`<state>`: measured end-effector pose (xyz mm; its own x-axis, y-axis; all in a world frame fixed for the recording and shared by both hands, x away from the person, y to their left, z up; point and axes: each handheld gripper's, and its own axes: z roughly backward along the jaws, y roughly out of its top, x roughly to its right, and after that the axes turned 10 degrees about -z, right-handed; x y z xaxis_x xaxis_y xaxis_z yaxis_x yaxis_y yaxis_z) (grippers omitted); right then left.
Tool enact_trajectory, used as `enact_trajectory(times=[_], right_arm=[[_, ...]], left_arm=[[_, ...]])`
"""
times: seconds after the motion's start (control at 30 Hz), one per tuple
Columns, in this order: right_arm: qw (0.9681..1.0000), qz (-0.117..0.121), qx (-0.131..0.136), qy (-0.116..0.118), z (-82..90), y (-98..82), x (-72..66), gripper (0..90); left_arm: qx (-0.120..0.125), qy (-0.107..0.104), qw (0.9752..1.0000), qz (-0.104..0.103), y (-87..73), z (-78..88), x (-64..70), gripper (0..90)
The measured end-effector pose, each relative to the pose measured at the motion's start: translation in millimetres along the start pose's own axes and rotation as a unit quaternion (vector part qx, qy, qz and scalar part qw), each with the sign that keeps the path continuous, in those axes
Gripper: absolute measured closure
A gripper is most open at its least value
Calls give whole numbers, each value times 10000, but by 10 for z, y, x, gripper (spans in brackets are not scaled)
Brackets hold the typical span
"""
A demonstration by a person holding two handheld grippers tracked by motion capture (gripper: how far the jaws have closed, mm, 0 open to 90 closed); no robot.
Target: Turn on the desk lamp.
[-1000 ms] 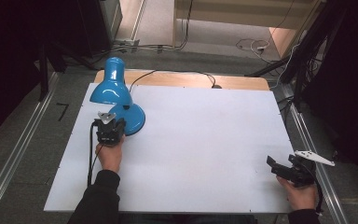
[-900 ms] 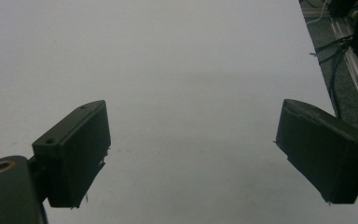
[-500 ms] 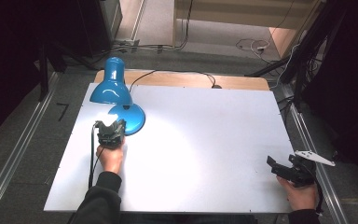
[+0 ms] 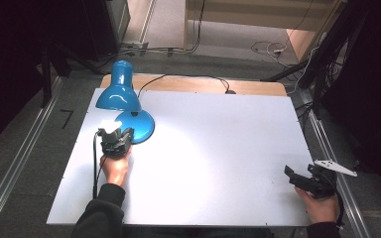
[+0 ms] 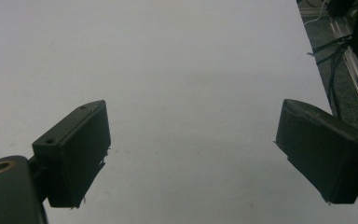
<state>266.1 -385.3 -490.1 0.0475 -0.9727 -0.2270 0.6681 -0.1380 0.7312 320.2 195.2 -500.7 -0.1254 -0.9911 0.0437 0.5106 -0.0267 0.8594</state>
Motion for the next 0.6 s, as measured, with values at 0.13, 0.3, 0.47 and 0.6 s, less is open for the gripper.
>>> enact_trajectory(times=[0.13,0.3,0.47,0.6], right_arm=[[10000,20,20,9,3,-1,-12,85],[10000,13,11,4,5,-1,-7,85],[10000,1,6,6,8,-3,-10,85],[10000,3,8,5,8,-3,-11,85]], left_arm=[[19,19,10000,-27,20,46,16,744],[-23,3,10000,-82,23,85,6,660],[-15,36,10000,-88,33,133,14,565],[-50,52,9999,-93,20,163,24,481]])
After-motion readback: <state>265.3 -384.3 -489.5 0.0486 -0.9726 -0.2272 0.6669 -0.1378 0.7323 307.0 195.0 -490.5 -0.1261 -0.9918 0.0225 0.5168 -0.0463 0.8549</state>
